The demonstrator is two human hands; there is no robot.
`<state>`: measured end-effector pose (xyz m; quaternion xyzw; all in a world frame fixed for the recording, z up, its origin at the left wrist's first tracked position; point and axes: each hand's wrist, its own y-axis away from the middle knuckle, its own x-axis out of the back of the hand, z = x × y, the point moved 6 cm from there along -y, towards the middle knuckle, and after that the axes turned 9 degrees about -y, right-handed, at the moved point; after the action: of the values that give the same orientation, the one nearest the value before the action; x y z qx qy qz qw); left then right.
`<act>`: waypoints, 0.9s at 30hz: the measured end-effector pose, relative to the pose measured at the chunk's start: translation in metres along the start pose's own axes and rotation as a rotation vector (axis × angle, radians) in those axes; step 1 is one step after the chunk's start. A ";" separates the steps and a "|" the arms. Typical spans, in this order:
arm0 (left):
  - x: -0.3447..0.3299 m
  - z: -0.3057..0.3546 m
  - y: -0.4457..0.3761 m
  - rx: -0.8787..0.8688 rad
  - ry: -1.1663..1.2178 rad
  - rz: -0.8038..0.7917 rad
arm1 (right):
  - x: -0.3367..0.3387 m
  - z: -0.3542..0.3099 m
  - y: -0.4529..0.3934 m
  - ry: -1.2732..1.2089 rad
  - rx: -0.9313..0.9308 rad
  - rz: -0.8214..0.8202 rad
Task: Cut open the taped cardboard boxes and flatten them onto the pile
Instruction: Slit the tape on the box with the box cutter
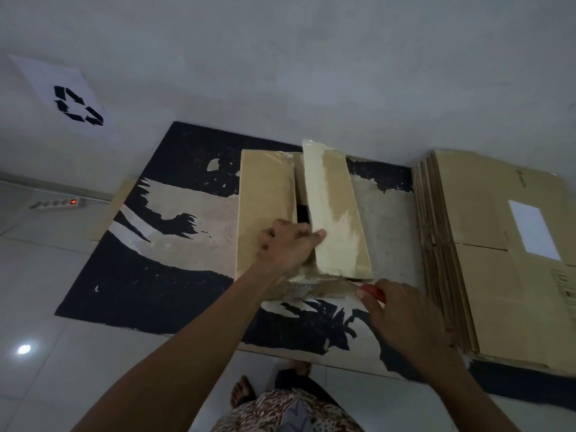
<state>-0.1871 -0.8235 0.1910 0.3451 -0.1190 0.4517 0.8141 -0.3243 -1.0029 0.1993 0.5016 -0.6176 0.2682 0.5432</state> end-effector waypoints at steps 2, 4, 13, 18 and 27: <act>-0.003 0.006 0.007 -0.047 -0.146 -0.057 | 0.000 0.003 0.002 -0.162 0.055 -0.087; -0.002 0.012 0.014 -0.119 -0.228 -0.094 | 0.002 -0.001 0.010 -0.441 0.089 -0.180; 0.029 0.030 0.015 -0.466 -0.616 0.111 | -0.058 0.079 0.017 -1.351 -0.591 0.064; 0.084 0.027 0.045 -0.615 -0.515 0.312 | -0.095 0.093 -0.026 -0.846 -0.609 0.101; 0.144 -0.088 0.051 -0.046 -0.293 0.339 | -0.098 0.082 -0.040 -0.632 -0.475 0.065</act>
<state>-0.1580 -0.6528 0.2227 0.3634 -0.3026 0.5244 0.7081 -0.3299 -1.0570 0.0763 0.3998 -0.8148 -0.0326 0.4185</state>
